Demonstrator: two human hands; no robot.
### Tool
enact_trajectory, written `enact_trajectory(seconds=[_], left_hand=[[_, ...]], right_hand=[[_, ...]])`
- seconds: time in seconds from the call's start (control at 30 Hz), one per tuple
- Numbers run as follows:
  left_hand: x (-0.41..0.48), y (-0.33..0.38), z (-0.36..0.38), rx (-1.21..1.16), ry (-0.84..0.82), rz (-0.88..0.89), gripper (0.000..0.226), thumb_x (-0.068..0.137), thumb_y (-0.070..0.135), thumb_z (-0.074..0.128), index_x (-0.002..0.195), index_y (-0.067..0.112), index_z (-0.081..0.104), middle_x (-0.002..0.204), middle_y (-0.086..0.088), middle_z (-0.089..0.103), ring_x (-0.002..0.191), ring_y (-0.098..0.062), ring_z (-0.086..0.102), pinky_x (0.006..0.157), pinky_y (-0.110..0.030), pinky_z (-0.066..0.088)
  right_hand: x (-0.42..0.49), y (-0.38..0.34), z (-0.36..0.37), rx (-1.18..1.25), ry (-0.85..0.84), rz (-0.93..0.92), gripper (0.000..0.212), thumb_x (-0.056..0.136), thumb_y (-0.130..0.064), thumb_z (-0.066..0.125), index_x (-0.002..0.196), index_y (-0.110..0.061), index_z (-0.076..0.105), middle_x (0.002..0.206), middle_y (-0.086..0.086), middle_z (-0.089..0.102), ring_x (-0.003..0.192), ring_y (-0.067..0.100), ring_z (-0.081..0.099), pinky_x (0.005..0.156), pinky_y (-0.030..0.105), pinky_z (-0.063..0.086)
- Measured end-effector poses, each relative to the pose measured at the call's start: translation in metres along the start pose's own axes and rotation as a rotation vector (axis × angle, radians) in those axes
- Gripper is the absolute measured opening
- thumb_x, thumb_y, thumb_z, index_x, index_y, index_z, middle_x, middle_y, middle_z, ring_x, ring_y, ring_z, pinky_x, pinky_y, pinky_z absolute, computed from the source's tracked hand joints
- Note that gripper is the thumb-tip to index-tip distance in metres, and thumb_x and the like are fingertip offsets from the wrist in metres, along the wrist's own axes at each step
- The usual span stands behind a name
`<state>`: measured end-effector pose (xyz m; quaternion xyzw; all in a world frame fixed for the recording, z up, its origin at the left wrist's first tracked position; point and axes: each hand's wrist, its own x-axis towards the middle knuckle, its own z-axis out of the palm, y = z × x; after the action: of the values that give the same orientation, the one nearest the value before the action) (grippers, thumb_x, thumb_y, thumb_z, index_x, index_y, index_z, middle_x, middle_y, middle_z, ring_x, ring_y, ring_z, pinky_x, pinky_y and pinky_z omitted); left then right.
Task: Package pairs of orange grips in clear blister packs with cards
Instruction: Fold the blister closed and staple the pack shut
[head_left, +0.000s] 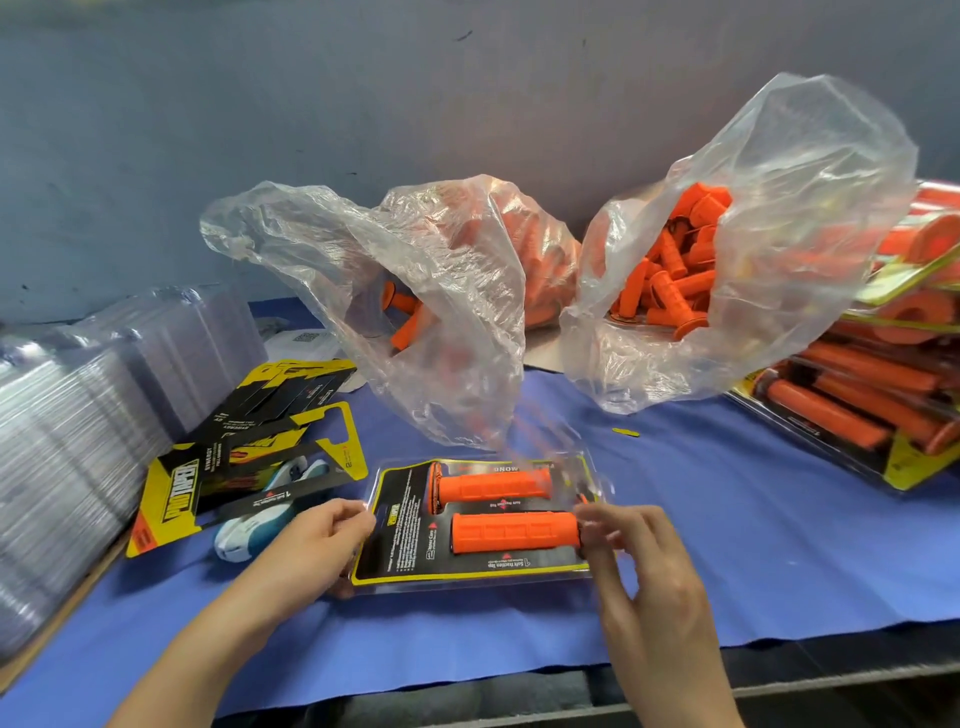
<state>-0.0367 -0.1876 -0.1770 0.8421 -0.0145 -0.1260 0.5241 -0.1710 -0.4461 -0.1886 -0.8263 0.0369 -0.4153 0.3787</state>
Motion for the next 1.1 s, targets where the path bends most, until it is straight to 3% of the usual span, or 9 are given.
enact_trajectory(seconds=[0.13, 0.2, 0.3, 0.4, 0.47, 0.57, 0.77, 0.93, 1.1], left_hand=[[-0.009, 0.004, 0.002, -0.055, -0.167, 0.001, 0.021, 0.097, 0.020, 0.060, 0.110, 0.031, 0.048, 0.075, -0.004, 0.073, 0.060, -0.017, 0.064, 0.049, -0.029, 0.052], [-0.012, 0.006, 0.001, -0.042, -0.184, 0.035, 0.028, 0.095, 0.017, 0.063, 0.110, 0.033, 0.046, 0.076, -0.003, 0.072, 0.062, -0.015, 0.064, 0.049, -0.027, 0.051], [-0.013, 0.007, 0.002, -0.033, -0.159, 0.045, 0.031, 0.093, 0.013, 0.065, 0.110, 0.032, 0.048, 0.075, -0.005, 0.070, 0.059, -0.015, 0.063, 0.049, -0.027, 0.051], [-0.012, 0.006, 0.002, -0.051, -0.163, 0.037, 0.032, 0.093, 0.011, 0.065, 0.111, 0.031, 0.048, 0.076, -0.007, 0.070, 0.058, -0.015, 0.063, 0.048, -0.027, 0.051], [-0.012, 0.006, 0.001, -0.051, -0.169, 0.039, 0.033, 0.093, 0.011, 0.065, 0.114, 0.031, 0.048, 0.077, -0.007, 0.070, 0.058, -0.015, 0.063, 0.049, -0.028, 0.052], [-0.012, 0.005, 0.001, -0.041, -0.177, 0.041, 0.034, 0.093, 0.012, 0.065, 0.115, 0.032, 0.048, 0.080, -0.008, 0.071, 0.060, -0.016, 0.064, 0.051, -0.028, 0.053], [-0.009, 0.001, 0.000, -0.029, -0.195, 0.035, 0.035, 0.094, 0.012, 0.064, 0.115, 0.034, 0.047, 0.089, -0.007, 0.075, 0.061, -0.014, 0.065, 0.051, -0.026, 0.052], [-0.007, -0.002, -0.001, -0.028, -0.196, 0.025, 0.036, 0.095, 0.011, 0.063, 0.116, 0.035, 0.047, 0.088, -0.005, 0.075, 0.060, -0.014, 0.065, 0.050, -0.026, 0.052], [-0.005, -0.003, 0.000, -0.043, -0.188, 0.010, 0.035, 0.095, 0.007, 0.061, 0.114, 0.034, 0.047, 0.085, -0.005, 0.075, 0.058, -0.014, 0.064, 0.048, -0.024, 0.051]], right_hand=[[0.002, 0.001, -0.003, 0.315, 0.135, 0.370, 0.037, 0.095, -0.012, 0.059, 0.098, -0.049, 0.057, 0.093, -0.013, 0.061, 0.090, 0.002, 0.060, 0.071, 0.006, 0.044], [0.001, 0.004, -0.004, 0.373, 0.161, 0.491, 0.039, 0.093, -0.008, 0.061, 0.100, -0.046, 0.053, 0.099, -0.006, 0.061, 0.094, 0.007, 0.061, 0.072, 0.012, 0.049], [0.002, 0.008, -0.005, 0.469, 0.160, 0.648, 0.038, 0.091, -0.006, 0.064, 0.107, -0.037, 0.049, 0.107, 0.003, 0.056, 0.099, 0.023, 0.065, 0.076, 0.033, 0.054], [0.004, 0.010, -0.006, 0.523, 0.098, 0.762, 0.041, 0.088, -0.013, 0.069, 0.109, -0.039, 0.046, 0.107, -0.003, 0.057, 0.087, 0.027, 0.071, 0.075, 0.034, 0.051], [0.006, 0.010, -0.006, 0.561, 0.074, 0.814, 0.042, 0.086, -0.017, 0.072, 0.105, -0.041, 0.044, 0.106, -0.002, 0.059, 0.072, 0.020, 0.073, 0.072, 0.031, 0.050], [0.010, 0.011, -0.004, 0.622, 0.067, 0.870, 0.042, 0.085, -0.015, 0.074, 0.105, -0.037, 0.043, 0.103, 0.007, 0.064, 0.066, 0.014, 0.073, 0.073, 0.033, 0.052], [0.011, 0.013, 0.004, 0.687, 0.075, 0.938, 0.051, 0.085, 0.001, 0.065, 0.123, -0.019, 0.037, 0.088, 0.007, 0.068, 0.052, 0.004, 0.063, 0.078, 0.034, 0.052], [0.015, 0.011, 0.005, 0.731, 0.068, 0.974, 0.077, 0.085, 0.008, 0.061, 0.146, -0.022, 0.024, 0.084, 0.005, 0.062, 0.050, 0.009, 0.056, 0.074, 0.034, 0.050], [0.016, 0.011, 0.008, 0.670, 0.059, 0.986, 0.081, 0.084, 0.007, 0.064, 0.150, -0.019, 0.024, 0.076, 0.002, 0.055, 0.055, 0.016, 0.050, 0.056, 0.025, 0.044]])
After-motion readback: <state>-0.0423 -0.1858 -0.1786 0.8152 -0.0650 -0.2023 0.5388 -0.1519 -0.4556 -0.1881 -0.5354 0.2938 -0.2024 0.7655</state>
